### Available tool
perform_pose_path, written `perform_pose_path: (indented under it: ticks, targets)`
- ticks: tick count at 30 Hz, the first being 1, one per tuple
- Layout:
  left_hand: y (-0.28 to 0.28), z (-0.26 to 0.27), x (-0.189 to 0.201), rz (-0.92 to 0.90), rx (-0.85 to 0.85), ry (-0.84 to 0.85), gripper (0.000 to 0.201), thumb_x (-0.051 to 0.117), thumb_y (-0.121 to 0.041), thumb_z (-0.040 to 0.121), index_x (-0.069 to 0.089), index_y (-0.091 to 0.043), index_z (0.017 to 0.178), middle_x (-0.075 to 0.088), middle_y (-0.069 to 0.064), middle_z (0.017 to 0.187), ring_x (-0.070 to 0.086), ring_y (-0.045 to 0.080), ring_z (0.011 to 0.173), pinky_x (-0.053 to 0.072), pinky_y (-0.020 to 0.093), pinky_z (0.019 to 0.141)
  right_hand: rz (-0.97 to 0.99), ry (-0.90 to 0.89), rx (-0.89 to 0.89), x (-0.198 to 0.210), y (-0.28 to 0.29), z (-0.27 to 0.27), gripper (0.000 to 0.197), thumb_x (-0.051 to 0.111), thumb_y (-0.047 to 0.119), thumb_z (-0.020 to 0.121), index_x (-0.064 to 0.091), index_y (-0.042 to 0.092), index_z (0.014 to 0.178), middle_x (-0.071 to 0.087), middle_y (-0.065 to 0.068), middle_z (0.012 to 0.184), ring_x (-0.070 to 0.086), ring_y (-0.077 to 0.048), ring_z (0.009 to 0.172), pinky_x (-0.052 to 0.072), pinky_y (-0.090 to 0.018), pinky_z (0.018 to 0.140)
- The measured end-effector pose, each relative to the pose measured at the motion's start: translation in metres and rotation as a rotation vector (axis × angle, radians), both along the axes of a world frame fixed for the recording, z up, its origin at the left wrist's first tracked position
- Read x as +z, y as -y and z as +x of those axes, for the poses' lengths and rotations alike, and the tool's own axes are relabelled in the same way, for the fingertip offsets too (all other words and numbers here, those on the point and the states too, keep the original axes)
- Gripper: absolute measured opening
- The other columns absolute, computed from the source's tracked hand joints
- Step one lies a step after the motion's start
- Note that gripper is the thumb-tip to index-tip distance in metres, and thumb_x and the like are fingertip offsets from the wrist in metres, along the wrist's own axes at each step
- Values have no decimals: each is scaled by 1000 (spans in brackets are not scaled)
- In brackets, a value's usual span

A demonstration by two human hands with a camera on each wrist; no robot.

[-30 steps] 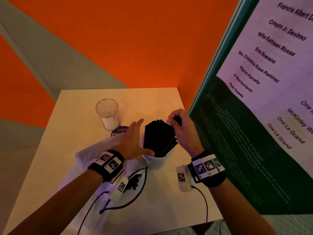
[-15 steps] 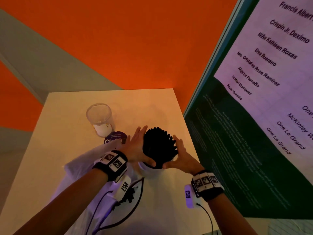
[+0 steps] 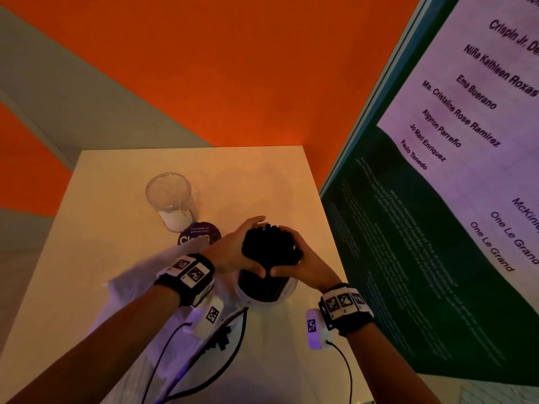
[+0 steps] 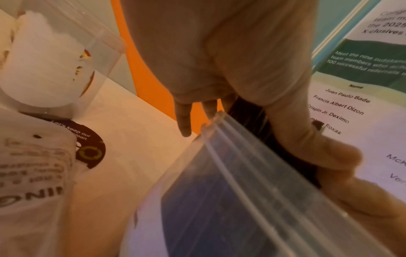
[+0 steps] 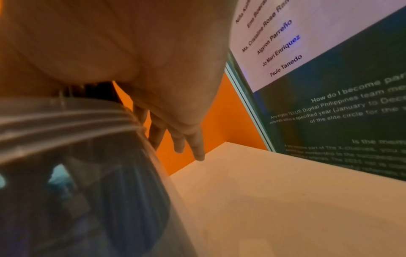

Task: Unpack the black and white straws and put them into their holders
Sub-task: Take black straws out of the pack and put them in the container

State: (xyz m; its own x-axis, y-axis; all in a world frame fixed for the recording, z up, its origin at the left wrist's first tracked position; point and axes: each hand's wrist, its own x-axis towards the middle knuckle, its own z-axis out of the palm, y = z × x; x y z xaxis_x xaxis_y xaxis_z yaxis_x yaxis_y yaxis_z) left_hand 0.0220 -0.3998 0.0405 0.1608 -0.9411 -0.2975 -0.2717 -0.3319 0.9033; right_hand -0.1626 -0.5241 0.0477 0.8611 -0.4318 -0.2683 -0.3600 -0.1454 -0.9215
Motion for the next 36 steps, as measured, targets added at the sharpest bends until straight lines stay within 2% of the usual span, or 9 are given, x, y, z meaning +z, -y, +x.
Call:
perform_pose_path:
  ticks: [8,13,18,22,25,29,31,33,36]
  targets:
    - [7,-16,15,-103,142,-17,64,80,-66,53,53,-50,109,63,-21,105,59,-1,101,54,38,90,-56,66,-78,4,-1,3,57,81,32,73,48,28,120,59,12,113,57,4,103,49,-12,81]
    - [-5,-10,16,-97,115,-150,106,88,-56,45,26,-55,131,37,-14,142,32,7,136,36,38,109,-49,-18,-14,7,2,-8,85,82,37,69,33,32,138,45,10,136,45,-5,123,42,-10,94]
    - [-34,-3,22,-135,239,-150,126,86,-65,36,20,-40,140,33,-4,145,28,9,135,32,38,107,20,-116,23,2,4,-41,106,77,50,66,16,28,150,28,16,144,26,-4,135,24,-29,112]
    - [-85,-4,25,-89,144,254,99,79,-73,49,40,-21,124,53,-4,111,54,14,99,51,49,86,-99,-453,124,-6,4,-79,60,70,49,77,55,18,127,55,3,128,51,-16,118,40,-33,102]
    - [-129,-24,16,-11,-98,803,95,58,-89,56,40,-27,126,43,-18,119,43,5,100,40,28,89,-109,-658,366,-7,-24,-87,36,71,40,82,68,12,104,63,1,88,56,-16,83,46,-27,75]
    - [-156,-37,10,136,-181,663,49,58,-36,85,40,-20,127,51,-8,107,53,18,95,42,27,81,-138,-636,676,0,-101,-46,20,61,22,90,70,7,100,62,-4,84,55,-17,76,44,-28,71]
    - [-157,-37,19,139,-115,571,26,52,-15,90,49,-16,115,54,0,90,55,23,83,42,28,70,-209,-528,756,7,-141,-16,20,57,14,92,63,17,73,57,2,74,49,-11,65,38,-26,71]
    - [-159,-37,28,92,-29,495,27,53,-9,91,53,-11,118,59,7,87,55,23,75,45,30,67,-358,-428,724,3,-176,14,40,53,9,92,43,26,58,42,8,63,35,-4,55,30,-24,68]
    - [-168,-36,39,8,60,410,28,58,-10,91,55,-9,119,58,3,82,51,8,67,40,13,60,-542,-462,560,-14,-211,51,27,44,9,95,53,12,70,57,-7,79,47,-18,68,32,-29,67]
